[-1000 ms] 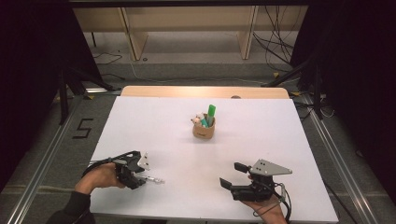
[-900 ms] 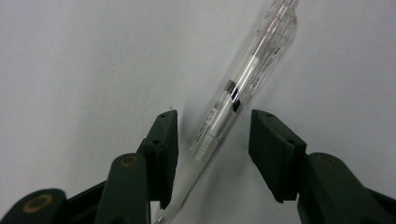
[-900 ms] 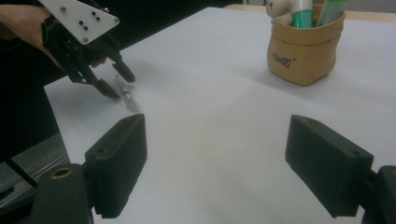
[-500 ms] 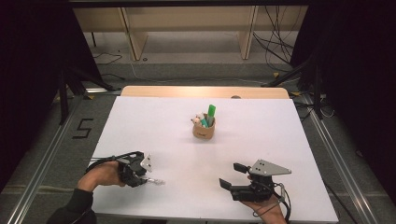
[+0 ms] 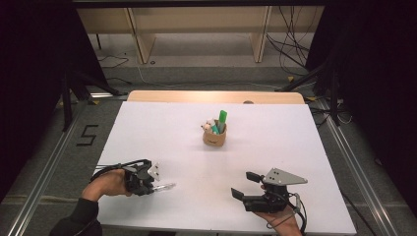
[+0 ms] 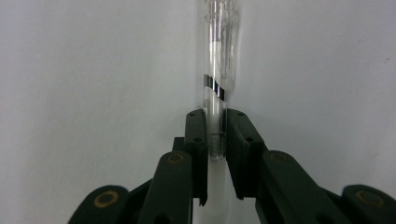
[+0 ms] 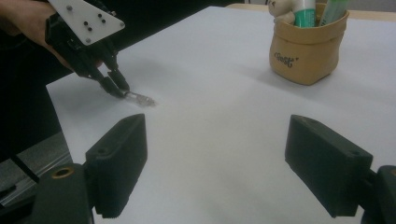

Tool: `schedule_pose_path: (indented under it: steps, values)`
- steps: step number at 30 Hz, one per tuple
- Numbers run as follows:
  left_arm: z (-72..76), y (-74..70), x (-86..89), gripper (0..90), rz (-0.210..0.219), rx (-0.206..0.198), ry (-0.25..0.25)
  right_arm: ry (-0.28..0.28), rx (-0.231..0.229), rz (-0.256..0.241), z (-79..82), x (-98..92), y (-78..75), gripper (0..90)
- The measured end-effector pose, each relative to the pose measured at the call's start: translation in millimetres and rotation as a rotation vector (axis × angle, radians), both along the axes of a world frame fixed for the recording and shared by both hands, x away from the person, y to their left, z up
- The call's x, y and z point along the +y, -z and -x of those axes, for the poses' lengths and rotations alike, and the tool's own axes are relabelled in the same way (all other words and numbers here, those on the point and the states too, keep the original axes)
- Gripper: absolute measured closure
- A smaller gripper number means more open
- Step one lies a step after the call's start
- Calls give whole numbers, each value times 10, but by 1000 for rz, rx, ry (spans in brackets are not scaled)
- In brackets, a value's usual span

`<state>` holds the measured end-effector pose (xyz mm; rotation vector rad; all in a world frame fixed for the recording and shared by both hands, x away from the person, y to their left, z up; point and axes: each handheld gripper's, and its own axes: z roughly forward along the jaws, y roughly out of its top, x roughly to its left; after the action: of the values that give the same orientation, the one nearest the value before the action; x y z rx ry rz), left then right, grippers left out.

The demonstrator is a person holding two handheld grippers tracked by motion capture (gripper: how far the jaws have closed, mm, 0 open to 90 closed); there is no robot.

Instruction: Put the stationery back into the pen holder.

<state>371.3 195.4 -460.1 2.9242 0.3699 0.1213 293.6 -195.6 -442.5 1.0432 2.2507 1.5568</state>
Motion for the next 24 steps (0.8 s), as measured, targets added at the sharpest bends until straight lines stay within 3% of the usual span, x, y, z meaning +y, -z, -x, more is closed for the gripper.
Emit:
schedule_pose_path:
  steps: [3, 7, 13, 20, 24]
  values:
    - [-8, -3, -22, 792, 9, 12, -35, 0, -1, 0, 1, 2, -1, 219]
    - [-1, -48, -63, 792, 24, 35, -46, -2, -7, 1, 9, 4, -12, 219]
    - [-8, -143, -177, 792, 88, 44, -115, -1, -21, 10, 15, 7, -19, 218]
    - [-56, -259, -462, 792, 111, 60, -113, -9, -57, 44, 46, 49, -35, 218]
    - [-75, -333, -669, 792, 121, 64, -88, -17, -73, 65, 65, 87, -35, 218]
